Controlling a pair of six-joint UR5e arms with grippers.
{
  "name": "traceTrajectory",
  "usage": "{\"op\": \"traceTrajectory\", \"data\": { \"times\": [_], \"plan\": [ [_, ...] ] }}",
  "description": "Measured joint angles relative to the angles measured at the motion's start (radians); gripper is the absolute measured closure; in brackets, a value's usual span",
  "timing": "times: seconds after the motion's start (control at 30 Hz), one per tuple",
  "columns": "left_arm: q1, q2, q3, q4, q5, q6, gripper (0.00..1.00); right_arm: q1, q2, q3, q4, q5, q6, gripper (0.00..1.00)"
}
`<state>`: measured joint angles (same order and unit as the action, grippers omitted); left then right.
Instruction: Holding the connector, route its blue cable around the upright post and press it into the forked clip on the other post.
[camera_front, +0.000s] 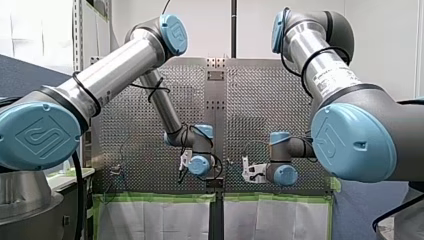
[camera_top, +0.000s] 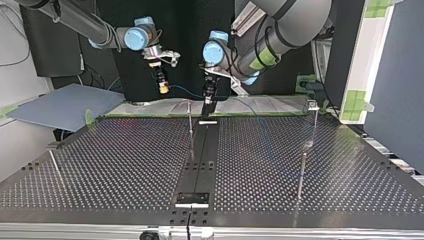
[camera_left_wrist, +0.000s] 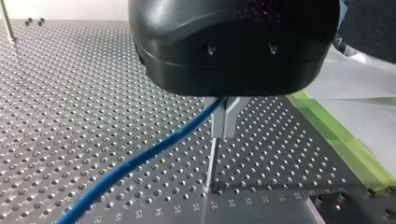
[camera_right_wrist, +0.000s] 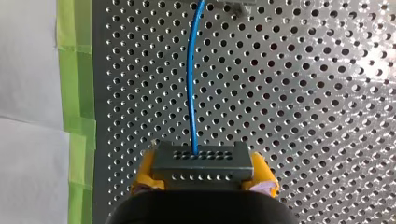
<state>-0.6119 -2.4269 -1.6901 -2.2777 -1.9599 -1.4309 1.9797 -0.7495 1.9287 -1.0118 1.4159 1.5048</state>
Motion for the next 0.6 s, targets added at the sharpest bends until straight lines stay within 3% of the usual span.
{"op": "traceTrajectory", "data": {
  "times": [0.37, 0.6],
  "plan": [
    [-0.011, -0.062, 0.044, 0.004, 0.021, -0.033, 1.00, -0.011, 0.000, -0.010, 0.005, -0.001, -0.009, 1.00],
    [-0.014, -0.067, 0.073, 0.007, 0.029, -0.052, 1.00, -0.021, 0.000, -0.023, 0.012, -0.003, -0.013, 1.00]
  ]
}}
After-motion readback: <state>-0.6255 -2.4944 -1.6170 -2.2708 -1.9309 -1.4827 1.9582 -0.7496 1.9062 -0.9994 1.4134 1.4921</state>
